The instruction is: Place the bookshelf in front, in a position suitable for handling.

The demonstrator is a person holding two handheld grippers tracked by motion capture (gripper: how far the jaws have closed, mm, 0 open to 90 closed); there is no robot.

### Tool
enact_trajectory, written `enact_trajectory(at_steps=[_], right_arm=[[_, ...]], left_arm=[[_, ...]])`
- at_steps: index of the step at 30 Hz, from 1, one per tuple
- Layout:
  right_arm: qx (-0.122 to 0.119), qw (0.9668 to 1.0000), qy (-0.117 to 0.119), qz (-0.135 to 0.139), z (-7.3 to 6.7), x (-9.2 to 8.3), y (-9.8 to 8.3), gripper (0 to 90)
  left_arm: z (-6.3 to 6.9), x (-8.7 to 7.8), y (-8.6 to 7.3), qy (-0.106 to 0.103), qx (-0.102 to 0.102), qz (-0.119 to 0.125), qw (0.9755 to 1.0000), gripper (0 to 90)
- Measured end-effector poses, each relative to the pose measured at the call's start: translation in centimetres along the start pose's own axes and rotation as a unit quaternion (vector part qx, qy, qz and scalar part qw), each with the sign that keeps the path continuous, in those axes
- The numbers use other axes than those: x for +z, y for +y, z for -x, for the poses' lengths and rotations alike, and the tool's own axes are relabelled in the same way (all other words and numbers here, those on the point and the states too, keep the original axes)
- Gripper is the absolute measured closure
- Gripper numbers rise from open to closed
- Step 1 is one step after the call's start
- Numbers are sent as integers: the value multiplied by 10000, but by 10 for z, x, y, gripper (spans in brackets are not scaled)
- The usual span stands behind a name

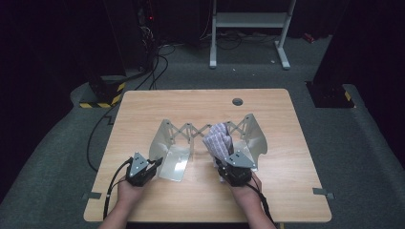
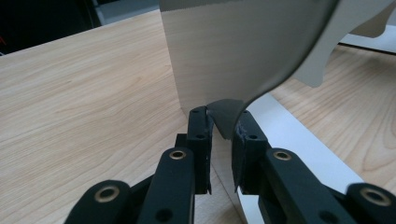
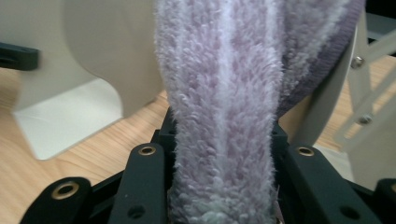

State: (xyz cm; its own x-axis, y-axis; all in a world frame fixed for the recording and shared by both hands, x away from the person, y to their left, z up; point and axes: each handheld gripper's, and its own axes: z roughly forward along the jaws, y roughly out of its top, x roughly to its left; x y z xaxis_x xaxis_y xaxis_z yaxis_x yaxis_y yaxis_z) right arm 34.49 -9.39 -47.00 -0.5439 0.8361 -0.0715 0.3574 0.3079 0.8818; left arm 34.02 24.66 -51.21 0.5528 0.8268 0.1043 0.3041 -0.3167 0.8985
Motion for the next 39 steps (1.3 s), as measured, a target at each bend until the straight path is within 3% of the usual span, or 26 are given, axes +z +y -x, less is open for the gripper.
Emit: enact_trajectory(at_steps=[8, 9, 16, 23, 29, 34, 39], right_arm=[[194, 9992, -340, -95, 24, -5, -9, 640], [194, 9987, -462, -133, 28, -6, -11, 640], [332, 9966, -738, -177, 43, -9, -15, 640], [352, 9949, -917, -216, 54, -11, -20, 643], [253, 9959, -774, -393, 46, 1, -23, 648], [68, 9963, -462, -720, 30, 21, -27, 657], [-104, 9937, -149, -1105, 20, 35, -30, 664]], left_arm=[[15, 0, 4, -226, 179, -23, 9996, 775], [17, 1, 4, -268, 196, -18, 9994, 773], [38, 5, 9, -563, 410, 16, 9976, 755], [50, 9, 12, -668, 529, 23, 9964, 737], [51, 9, 12, -676, 578, 26, 9960, 728], [52, 8, 11, -672, 602, 45, 9959, 719], [51, 9, 10, -690, 641, 34, 9956, 704]])
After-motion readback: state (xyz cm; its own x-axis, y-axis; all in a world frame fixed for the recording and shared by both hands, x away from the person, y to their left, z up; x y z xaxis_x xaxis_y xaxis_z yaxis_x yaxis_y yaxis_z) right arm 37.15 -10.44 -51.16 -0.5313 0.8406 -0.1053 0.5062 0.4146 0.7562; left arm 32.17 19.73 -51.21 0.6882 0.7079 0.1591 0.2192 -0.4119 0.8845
